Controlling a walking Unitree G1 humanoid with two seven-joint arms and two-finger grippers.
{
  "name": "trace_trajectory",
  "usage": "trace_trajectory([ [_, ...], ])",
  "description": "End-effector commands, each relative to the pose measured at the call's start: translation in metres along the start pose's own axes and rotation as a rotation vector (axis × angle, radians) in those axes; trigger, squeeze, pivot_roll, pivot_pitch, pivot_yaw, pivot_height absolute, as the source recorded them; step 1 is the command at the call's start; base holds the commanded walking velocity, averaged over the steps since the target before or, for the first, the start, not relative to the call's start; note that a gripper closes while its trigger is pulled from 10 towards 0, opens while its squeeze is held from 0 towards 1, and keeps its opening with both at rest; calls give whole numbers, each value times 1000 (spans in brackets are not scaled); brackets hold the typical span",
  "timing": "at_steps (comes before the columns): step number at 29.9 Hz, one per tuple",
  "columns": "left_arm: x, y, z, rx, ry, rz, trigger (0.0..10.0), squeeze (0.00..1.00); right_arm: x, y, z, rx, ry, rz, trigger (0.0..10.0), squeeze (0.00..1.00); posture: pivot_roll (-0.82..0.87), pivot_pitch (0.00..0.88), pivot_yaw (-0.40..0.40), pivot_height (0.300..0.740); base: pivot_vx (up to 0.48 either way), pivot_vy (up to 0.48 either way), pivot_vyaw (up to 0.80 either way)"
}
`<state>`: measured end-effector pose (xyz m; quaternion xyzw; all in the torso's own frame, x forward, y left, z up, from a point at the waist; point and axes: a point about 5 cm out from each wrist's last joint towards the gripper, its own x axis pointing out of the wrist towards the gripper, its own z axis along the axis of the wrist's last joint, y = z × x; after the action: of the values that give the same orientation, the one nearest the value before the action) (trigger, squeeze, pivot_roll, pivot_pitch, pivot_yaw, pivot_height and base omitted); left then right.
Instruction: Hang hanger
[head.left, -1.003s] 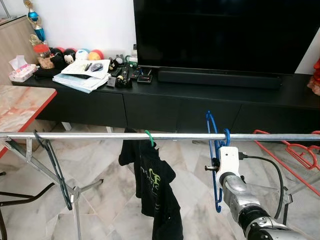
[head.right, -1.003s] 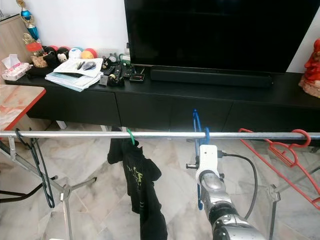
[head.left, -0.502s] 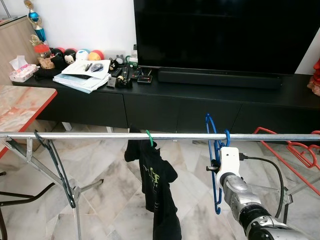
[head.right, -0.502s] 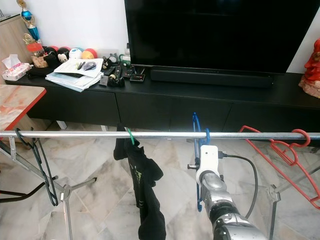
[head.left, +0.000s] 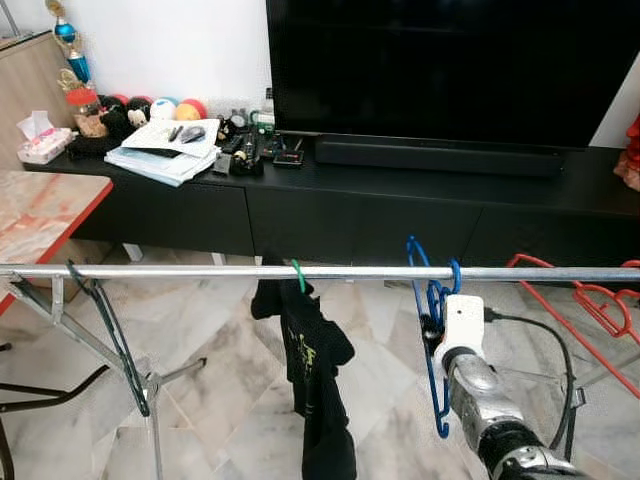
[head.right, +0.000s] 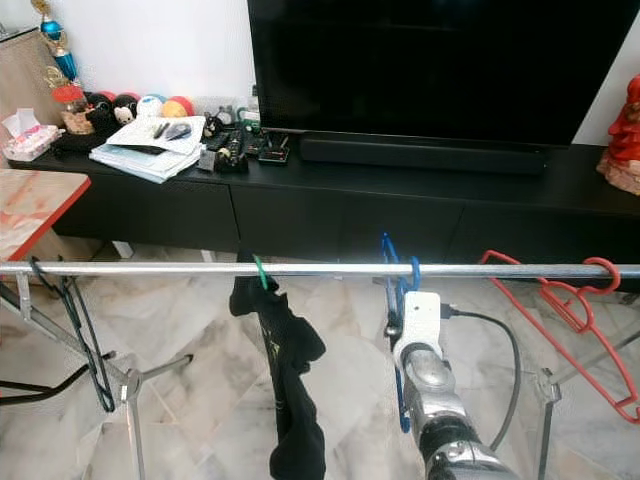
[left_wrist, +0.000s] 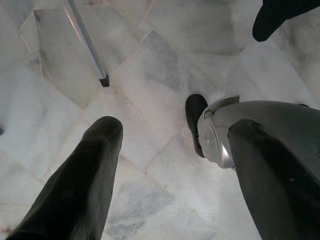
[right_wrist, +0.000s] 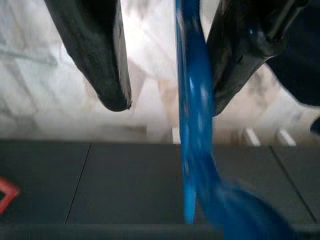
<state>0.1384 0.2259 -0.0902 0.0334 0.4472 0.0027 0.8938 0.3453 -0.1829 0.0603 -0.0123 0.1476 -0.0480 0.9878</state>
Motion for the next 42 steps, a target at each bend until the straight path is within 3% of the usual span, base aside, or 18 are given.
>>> trace_trajectory([
  [1,-2,-1,-8,16,29,-2,10000,0,-2,-1,-1,4,-28,-12,10000,0,21,81,21,740,0,0,0],
  [7,-2,-2,-9,17,36,-5,10000,0,-10,-5,-5,22,-88,-29,10000,0,19,84,22,740,0,0,0],
  [19,-2,-1,-8,27,41,-10,10000,0,-46,-12,-17,27,-226,-25,10000,0,8,82,23,740,0,0,0],
  [29,-2,-8,-14,41,67,-13,10000,0,-61,-10,-29,37,-196,-21,10000,0,9,70,21,740,0,0,0],
  [42,-6,2,-20,36,83,-7,10000,0,-68,-8,-34,59,-183,-38,10000,0,4,45,23,740,0,0,0],
])
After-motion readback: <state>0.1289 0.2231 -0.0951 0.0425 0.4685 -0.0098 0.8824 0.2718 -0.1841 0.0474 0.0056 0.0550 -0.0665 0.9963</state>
